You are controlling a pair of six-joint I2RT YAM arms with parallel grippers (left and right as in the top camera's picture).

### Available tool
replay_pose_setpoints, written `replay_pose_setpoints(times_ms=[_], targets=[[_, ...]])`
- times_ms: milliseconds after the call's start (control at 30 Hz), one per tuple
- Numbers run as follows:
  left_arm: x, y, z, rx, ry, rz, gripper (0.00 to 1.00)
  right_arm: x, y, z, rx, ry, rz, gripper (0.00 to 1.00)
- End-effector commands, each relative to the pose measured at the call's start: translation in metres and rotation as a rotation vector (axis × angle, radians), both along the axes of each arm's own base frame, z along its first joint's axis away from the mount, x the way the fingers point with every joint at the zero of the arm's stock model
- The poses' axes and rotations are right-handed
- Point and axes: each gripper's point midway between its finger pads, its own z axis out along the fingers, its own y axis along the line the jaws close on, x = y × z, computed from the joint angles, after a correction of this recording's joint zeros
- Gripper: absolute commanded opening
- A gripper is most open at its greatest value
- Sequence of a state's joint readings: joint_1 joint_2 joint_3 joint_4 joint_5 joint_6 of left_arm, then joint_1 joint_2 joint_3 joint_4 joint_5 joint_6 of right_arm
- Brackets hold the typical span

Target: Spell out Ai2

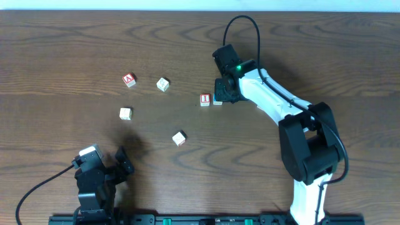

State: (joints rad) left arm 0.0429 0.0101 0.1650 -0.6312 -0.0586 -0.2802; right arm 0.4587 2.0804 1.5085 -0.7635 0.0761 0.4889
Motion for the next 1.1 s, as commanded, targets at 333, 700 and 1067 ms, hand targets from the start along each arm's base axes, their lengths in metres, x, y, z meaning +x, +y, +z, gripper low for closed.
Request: replay_pose_setpoints(times_ms=[333,700,1067], targets=[[0.000,-0.001,-0.004,0.006,0.007,-0.008,0.95,-0.015,0.014,-0.013,-0.006,0.049,0.072,0.01],[0.000,-0.001,-0.004,0.006,0.007,-0.008,0.95,-0.016,0.017,-0.013,0.013,0.057,0.077,0.01],[0.000,-0.001,-0.004,0.006,0.007,-0.008,0.95,-0.016,0.020,-0.013,0.023,0.056,0.097,0.01]])
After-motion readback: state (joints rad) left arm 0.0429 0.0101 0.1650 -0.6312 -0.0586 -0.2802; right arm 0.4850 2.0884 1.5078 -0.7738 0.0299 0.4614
